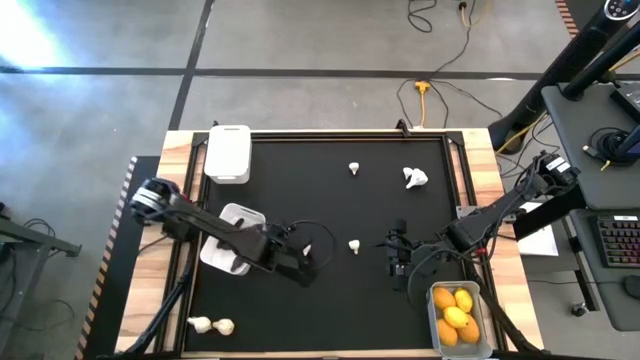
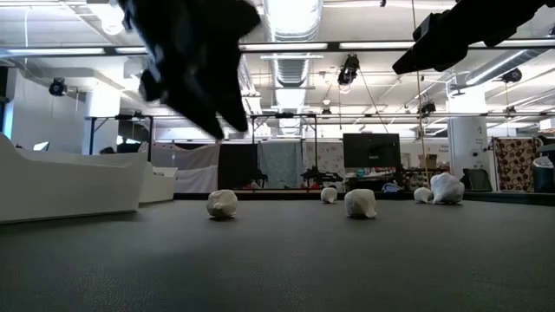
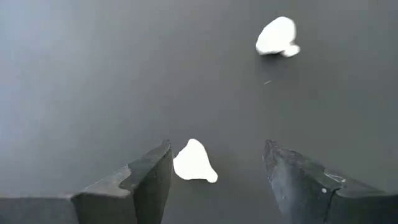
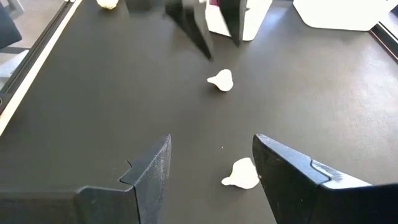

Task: Sort produce into baskets
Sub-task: Put the eggplant into the bottom white bin

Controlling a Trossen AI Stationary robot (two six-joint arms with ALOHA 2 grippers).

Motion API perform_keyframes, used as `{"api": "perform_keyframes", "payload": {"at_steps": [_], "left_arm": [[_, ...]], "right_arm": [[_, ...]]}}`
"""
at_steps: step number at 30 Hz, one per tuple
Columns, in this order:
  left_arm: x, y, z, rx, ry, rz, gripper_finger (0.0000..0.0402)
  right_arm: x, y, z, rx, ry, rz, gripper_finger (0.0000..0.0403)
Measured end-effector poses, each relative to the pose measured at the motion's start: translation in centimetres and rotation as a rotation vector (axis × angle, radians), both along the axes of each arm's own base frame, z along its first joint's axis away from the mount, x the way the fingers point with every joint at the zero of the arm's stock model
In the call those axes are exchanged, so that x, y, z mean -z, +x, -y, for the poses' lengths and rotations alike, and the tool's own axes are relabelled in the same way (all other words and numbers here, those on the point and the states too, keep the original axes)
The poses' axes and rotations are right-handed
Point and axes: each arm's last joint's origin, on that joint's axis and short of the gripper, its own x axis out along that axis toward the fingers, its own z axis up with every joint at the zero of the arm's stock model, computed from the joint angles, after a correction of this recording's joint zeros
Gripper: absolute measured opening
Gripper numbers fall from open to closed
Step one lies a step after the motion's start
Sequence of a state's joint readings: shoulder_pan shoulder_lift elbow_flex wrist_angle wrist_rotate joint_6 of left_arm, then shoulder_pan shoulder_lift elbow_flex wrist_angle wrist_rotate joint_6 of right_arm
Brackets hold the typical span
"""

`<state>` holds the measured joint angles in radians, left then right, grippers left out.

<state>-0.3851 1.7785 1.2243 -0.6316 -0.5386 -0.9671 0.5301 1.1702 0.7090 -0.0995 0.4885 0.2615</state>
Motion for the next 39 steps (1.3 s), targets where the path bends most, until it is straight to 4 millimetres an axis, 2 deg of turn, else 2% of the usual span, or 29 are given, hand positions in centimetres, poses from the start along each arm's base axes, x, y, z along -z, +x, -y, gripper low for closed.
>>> {"api": "perform_keyframes", "payload": {"at_steps": [3, 6, 16, 22, 33, 39], "left_arm": [[2.6, 0.6, 0.2, -0.072, -0.004, -0.046, 0.0228], [4.2, 1.4, 0.3, -0.153, 0.006, -0.039, 0.0228], [6.6, 1.9, 0.0, -0.327, 0.026, -0.022, 0.0228], [6.9, 1.8, 0.1, -0.329, 0.031, -0.028, 0.0208], [7.5, 1.3, 0.2, -0.343, 0.027, -0.036, 0.0108], [6.6, 1.2, 0.2, -0.299, 0.061, -0.094, 0.0092]], "right_arm": [[0.0, 0.0, 0.0, -0.001, 0.000, -0.001, 0.0219], [0.0, 0.0, 0.0, -0.002, -0.001, -0.002, 0.0219], [0.0, 0.0, 0.0, -0.002, 0.000, -0.002, 0.0219], [0.0, 0.0, 0.0, -0.002, -0.001, -0.003, 0.0219], [0.0, 0.0, 0.0, -0.002, -0.001, -0.003, 0.0219], [0.0, 0.0, 0.0, -0.002, -0.001, -0.003, 0.0219]]}}
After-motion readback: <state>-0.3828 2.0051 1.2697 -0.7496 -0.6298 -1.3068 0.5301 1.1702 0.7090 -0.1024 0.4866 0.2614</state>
